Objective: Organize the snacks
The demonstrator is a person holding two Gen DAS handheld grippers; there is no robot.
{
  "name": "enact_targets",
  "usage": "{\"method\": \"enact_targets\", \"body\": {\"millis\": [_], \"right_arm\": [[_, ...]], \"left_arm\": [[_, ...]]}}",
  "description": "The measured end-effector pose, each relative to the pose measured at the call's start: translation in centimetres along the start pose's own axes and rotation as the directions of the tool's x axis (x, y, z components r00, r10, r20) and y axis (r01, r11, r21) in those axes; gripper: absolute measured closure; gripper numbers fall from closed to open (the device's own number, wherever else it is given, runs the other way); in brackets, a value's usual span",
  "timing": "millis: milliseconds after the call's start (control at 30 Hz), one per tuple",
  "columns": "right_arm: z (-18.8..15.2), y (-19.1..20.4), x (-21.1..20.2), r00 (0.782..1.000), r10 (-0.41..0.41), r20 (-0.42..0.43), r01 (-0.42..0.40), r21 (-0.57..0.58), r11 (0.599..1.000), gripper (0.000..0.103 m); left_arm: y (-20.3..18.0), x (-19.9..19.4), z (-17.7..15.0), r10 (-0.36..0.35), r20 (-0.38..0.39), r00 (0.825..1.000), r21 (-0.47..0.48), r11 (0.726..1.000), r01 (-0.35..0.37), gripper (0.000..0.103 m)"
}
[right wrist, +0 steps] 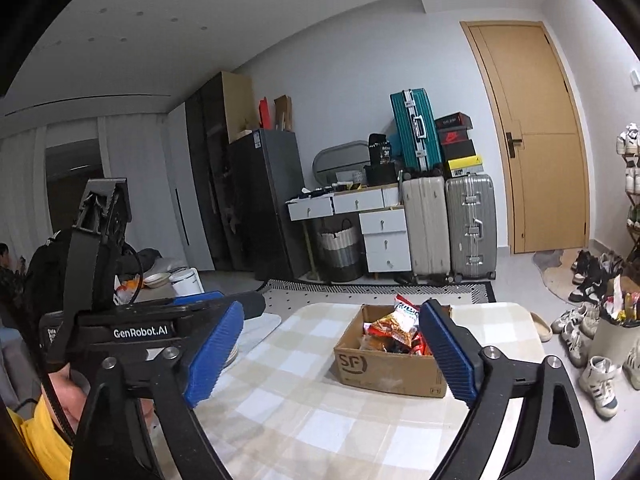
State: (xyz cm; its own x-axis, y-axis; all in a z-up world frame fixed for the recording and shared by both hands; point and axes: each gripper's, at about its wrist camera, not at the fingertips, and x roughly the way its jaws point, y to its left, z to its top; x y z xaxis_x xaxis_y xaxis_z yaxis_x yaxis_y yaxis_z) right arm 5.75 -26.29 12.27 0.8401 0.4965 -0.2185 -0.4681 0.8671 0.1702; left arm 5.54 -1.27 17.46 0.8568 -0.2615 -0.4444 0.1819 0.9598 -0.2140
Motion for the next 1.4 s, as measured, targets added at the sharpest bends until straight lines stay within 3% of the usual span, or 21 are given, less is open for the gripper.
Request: {"method": "enact_targets", "body": {"millis": [133,200,433,633,1033,1400], "right_arm": [[-1.9,0.3,-0.8,1.000,0.014,-0.004,-0.013,0.018,1.000,0.009],[-2.8,0.0,-0.7,1.000,0.021,-0.016,-0.020,0.033,0.999,0.008],[-6.1,-0.5,-0.4,0.999,-0.001,-0.054,0.003,0.036,0.999,0.007],[-7.9,-1.2,0.6,0.995,-0.014,-0.095,0.020,0.058,0.998,0.007],[-9.2,-1.0,1.4,0.992,-0.005,-0.127,0.013,0.066,0.998,0.006],[-9.5,-1.7,1.6,0.991,-0.008,-0.131,0.019,0.081,0.997,0.004]], "left_arm": [[-1.0,-1.5,-2.1,0.056,0.028,0.998,0.050,0.997,-0.057,0.014],[-1.3,-1.7,-3.0,0.072,0.045,0.996,0.057,0.996,-0.075,0.001],[-1.4,-1.0,-7.5,0.113,0.040,0.993,0.076,0.990,-0.116,0.001],[-0.1,2.9,-9.9,0.150,-0.016,0.989,0.077,0.986,-0.148,0.001],[2.0,6.8,-11.2,0.164,-0.046,0.985,0.046,0.986,-0.162,0.001],[1.9,6.9,-11.8,0.171,-0.035,0.985,0.058,0.984,-0.169,0.001]]}}
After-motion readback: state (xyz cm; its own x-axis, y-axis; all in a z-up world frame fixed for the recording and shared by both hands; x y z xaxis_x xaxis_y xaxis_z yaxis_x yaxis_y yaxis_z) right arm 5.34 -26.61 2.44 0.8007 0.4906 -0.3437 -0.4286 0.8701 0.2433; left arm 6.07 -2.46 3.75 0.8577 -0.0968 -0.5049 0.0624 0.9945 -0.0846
